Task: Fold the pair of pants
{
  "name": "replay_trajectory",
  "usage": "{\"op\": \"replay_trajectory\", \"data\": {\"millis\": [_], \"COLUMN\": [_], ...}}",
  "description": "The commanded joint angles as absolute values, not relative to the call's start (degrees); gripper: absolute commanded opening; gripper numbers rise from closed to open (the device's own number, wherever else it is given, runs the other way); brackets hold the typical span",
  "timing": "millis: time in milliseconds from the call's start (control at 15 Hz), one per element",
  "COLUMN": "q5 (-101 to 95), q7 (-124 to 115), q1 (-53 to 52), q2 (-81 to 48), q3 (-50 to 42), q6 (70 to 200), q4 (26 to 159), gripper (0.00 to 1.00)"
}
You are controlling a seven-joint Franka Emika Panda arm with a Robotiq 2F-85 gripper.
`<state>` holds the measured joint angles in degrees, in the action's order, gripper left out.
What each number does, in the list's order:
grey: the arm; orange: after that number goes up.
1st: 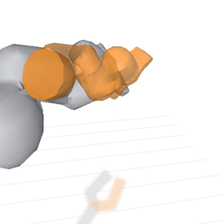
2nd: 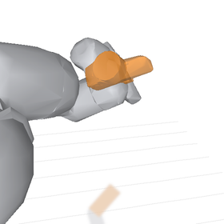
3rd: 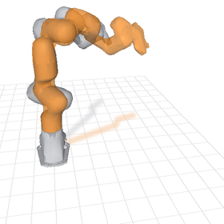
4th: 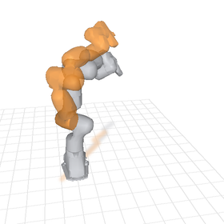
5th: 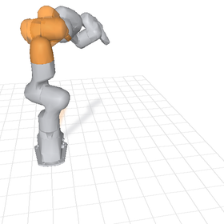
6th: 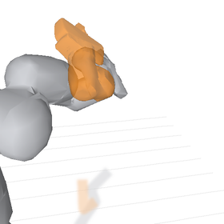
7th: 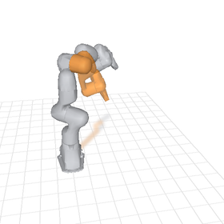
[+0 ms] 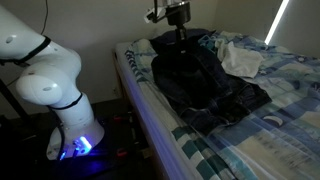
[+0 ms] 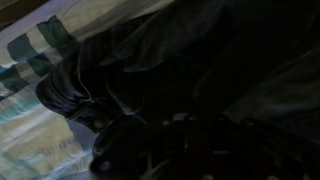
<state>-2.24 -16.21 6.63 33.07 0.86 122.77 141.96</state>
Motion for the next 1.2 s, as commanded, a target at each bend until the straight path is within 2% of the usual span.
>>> {"op": "replay_trajectory", "data": {"millis": [0,867,933,1000,1133], "q5": [-2.6,-2.1,-1.9,-1.8,-1.5], "q7": [-16.8,-16.0,-15.7,-15.5,-15.4], "q1": [8.6,10.4,10.1,9.8,9.3], "q2": [34.5,33.7,33.6,33.6,33.9], "q3": [-0.3,-1.4,-1.4,-1.3,-0.9], "q6": [125.8,133.9,133.4,133.0,131.2], "q4": [145.5,154.6,154.6,154.4,153.7], "gripper": [0.02,0.02,0.32,0.33,0.47]}}
